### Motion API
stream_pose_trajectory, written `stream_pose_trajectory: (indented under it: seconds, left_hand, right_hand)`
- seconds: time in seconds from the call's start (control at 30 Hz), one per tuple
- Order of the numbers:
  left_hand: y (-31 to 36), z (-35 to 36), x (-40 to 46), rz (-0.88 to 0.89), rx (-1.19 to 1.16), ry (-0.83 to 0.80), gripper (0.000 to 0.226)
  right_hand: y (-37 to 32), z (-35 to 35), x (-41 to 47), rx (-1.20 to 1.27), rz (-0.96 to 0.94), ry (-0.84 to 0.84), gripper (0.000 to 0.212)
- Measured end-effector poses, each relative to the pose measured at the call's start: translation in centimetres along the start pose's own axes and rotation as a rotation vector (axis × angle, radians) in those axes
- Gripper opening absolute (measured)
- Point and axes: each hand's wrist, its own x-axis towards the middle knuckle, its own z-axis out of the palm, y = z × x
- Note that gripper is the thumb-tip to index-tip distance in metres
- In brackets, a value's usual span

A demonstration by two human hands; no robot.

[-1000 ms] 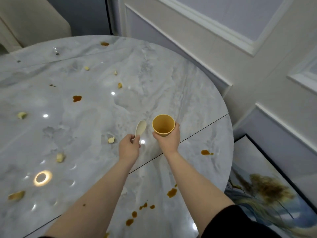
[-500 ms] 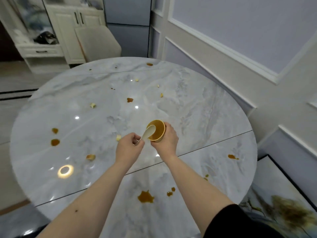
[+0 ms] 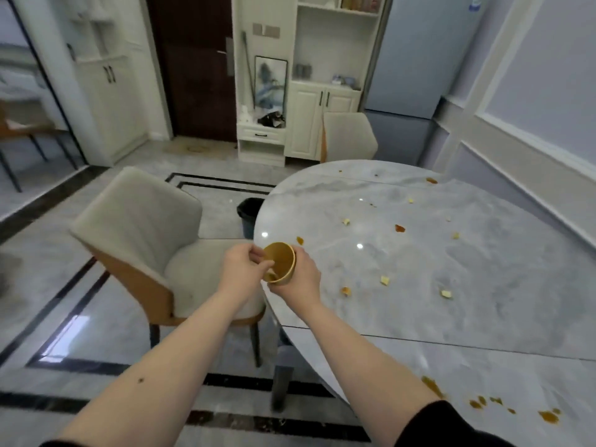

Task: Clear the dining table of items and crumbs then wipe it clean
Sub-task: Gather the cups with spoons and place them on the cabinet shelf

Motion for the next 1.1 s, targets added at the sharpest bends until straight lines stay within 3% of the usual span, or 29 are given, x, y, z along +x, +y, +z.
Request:
stream_pose_trajectory:
  seconds: [0.23, 0.4, 0.57, 0.83, 0.93, 1.0, 1.1]
  left_hand:
    - [-6.0, -15.9, 4.4, -0.064, -0.058, 0.411, 0.022]
    - [-9.3, -25.8, 9.7, -0.140, -0.120, 0.672, 0.022]
    - [-12.2, -35.7, 14.8, -0.192, -0.144, 0.785, 0.017]
    - [-19.6, -51.9, 19.8, -0.213, -0.029, 0.980, 0.038]
    - [-24.1, -58.3, 23.0, -0.247, -0.058, 1.004, 0.032]
    - [-27.2, -62.6, 25.6, -0.265, -0.104, 0.992, 0.013]
    - [-30.2, -67.6, 29.8, -0.295, -0.091, 0.942, 0.019]
  right_hand:
    - [-12.9, 12.1, 3.7, 0.170, -0.150, -0.203, 0.067]
    - [-20.8, 22.5, 8.5, 0.253, -0.217, -0.302, 0.079]
    - [-29.3, 30.1, 13.0, 0.334, -0.279, -0.423, 0.073]
    - [-42.6, 44.9, 16.3, 0.435, -0.349, -0.645, 0.072]
    - [-47.0, 51.6, 17.5, 0.478, -0.348, -0.705, 0.068]
    - [-49.9, 56.0, 18.3, 0.504, -0.324, -0.719, 0.068]
    - [-53.3, 60.8, 20.9, 0.526, -0.271, -0.722, 0.068]
